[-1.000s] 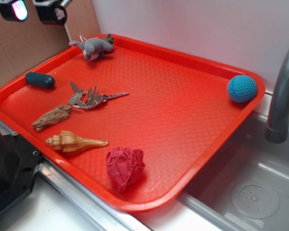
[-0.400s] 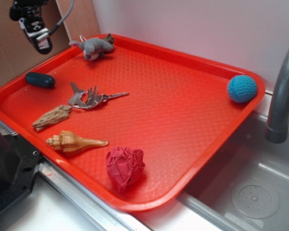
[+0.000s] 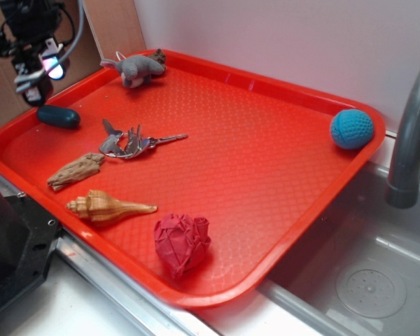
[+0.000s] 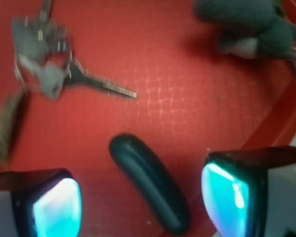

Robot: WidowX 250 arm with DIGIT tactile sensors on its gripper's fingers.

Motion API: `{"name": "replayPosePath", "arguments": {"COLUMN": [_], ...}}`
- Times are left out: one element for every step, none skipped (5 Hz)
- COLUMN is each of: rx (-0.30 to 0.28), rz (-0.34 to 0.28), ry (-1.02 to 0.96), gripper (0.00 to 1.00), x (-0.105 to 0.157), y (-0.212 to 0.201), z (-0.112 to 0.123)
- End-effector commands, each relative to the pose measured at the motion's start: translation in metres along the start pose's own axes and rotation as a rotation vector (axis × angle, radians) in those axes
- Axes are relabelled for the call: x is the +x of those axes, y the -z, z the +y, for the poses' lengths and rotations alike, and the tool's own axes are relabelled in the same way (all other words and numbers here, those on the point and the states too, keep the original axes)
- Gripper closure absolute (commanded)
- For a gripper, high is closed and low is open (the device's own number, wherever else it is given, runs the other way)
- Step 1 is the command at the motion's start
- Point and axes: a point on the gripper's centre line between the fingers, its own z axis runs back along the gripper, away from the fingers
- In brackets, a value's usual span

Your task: Grab the plastic pickle.

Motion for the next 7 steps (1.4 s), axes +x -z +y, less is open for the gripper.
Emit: {"name": "replayPosePath", "arguments": {"rx": [0.138,0.137,0.123,0.113,0.109,0.185,0.209], "rz": [0.016,0.061,0.056,0.074,0.1,0.083,0.072], "ry": [0.112,0.116,0.102,0.081,-0.012,-0.108,-0.344], "gripper": [0.0,0.0,0.0,0.0,0.0,0.0,0.0], "x": [-0.02,-0.031,-0.031,-0.027,-0.023,-0.012,0.036], "y": [0.023,0.039,0.041,0.041,0.035,-0.01,-0.041], "z": [-0.014,-0.02,-0.021,-0.021,-0.023,-0.046,-0.026]}}
